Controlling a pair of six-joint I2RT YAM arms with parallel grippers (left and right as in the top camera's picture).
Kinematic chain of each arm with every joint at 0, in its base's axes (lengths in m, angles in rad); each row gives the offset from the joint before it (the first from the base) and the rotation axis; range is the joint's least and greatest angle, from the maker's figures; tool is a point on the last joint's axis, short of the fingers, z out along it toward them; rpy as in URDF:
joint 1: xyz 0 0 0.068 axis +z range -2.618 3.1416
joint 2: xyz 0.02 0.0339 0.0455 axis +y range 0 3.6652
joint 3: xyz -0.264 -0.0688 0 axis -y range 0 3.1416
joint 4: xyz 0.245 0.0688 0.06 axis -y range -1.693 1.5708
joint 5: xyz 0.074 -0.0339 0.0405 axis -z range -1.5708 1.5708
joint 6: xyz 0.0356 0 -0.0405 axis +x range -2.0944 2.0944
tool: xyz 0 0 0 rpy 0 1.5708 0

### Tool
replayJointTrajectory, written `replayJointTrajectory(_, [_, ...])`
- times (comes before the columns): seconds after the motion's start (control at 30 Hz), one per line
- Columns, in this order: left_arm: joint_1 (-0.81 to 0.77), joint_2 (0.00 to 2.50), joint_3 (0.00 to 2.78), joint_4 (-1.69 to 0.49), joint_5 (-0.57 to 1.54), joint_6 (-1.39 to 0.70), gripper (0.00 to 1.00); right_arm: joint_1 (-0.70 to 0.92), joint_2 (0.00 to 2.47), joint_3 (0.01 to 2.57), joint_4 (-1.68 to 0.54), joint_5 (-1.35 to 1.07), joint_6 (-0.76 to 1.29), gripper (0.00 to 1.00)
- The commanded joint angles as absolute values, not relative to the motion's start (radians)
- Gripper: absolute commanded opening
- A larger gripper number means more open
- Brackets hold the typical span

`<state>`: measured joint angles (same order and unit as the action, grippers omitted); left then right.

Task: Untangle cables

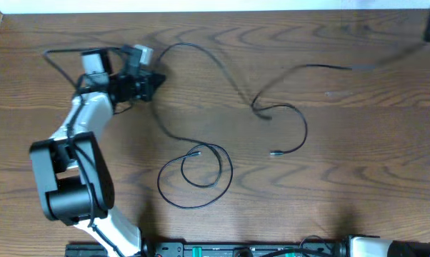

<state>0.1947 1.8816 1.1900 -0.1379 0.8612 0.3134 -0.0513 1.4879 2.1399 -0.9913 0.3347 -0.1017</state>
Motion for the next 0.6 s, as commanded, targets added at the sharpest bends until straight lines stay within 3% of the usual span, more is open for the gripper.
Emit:
replayJointTrajectory(0.0, [0.271, 1.828, 1.199, -0.174, 0.905, 0.308, 0.07, -0.120, 1.483, 2.146, -0.987, 0.361, -0.083, 0.01])
replayJointTrajectory(0.23, [0.351, 1.814, 1.199, -0.239, 0.909, 0.308, 0.07, -0.242, 1.484, 2.146, -0.977, 0.323, -0.081, 0.01])
replayJointTrajectory(0.57, [0.292, 1.814, 1.199, -0.304, 0.996, 0.309, 0.07, -0.305, 1.528, 2.146, -0.833, 0.278, -0.061, 0.02])
